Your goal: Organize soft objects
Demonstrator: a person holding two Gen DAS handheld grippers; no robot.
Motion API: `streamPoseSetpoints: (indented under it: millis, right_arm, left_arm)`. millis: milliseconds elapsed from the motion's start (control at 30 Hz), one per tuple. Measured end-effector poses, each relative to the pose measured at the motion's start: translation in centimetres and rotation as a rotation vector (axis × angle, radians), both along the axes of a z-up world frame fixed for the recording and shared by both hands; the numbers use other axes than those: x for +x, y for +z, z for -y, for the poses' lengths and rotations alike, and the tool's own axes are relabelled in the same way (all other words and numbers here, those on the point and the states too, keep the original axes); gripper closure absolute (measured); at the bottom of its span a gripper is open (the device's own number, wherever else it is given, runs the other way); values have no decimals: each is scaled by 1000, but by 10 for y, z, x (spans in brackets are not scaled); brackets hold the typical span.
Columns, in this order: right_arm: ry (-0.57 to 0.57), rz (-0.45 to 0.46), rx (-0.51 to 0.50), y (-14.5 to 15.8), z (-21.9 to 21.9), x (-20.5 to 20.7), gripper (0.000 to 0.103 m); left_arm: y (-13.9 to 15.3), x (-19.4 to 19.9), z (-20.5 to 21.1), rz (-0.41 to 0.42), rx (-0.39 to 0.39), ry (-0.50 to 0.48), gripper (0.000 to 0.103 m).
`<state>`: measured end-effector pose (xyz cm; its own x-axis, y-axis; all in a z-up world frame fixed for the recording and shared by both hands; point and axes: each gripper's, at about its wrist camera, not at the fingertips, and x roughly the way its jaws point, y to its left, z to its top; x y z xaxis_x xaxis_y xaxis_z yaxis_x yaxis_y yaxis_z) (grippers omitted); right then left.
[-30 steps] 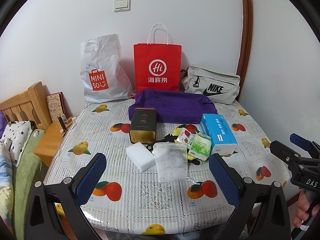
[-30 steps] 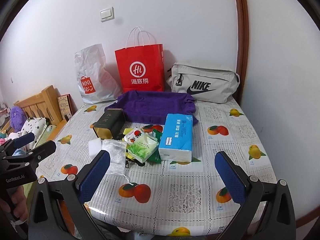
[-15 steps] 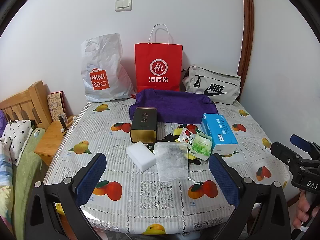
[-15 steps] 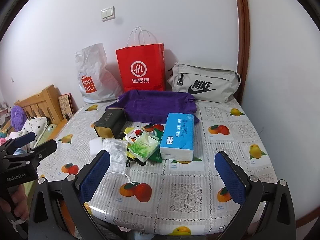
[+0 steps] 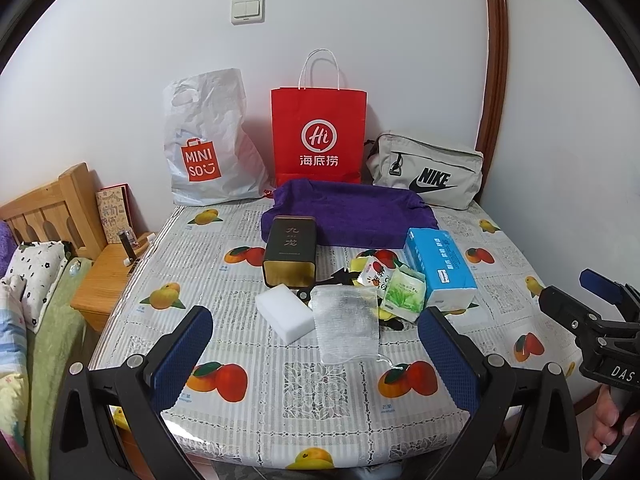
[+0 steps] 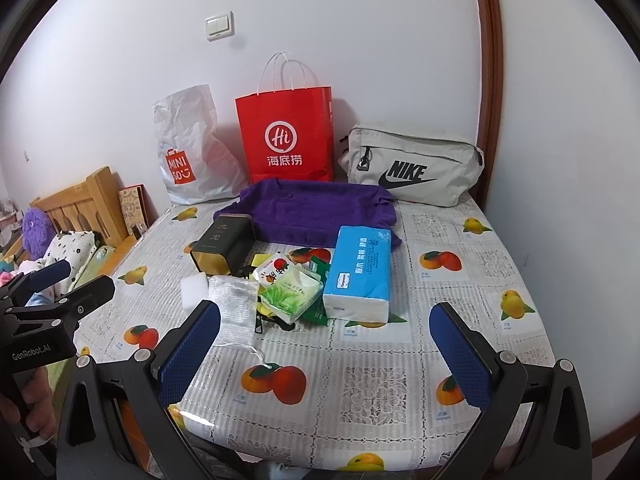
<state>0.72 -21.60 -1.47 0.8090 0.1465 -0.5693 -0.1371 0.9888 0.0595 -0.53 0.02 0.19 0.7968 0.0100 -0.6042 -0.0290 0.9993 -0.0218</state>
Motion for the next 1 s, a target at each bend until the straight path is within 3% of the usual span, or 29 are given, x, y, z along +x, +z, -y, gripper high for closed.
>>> streamPoseSetpoints:
  millis: [1000]
  right_arm:
    - [15,22,-7,3,-3,1,0]
  left_arm:
    - [-3,2,-3,-2,-6,-5,0]
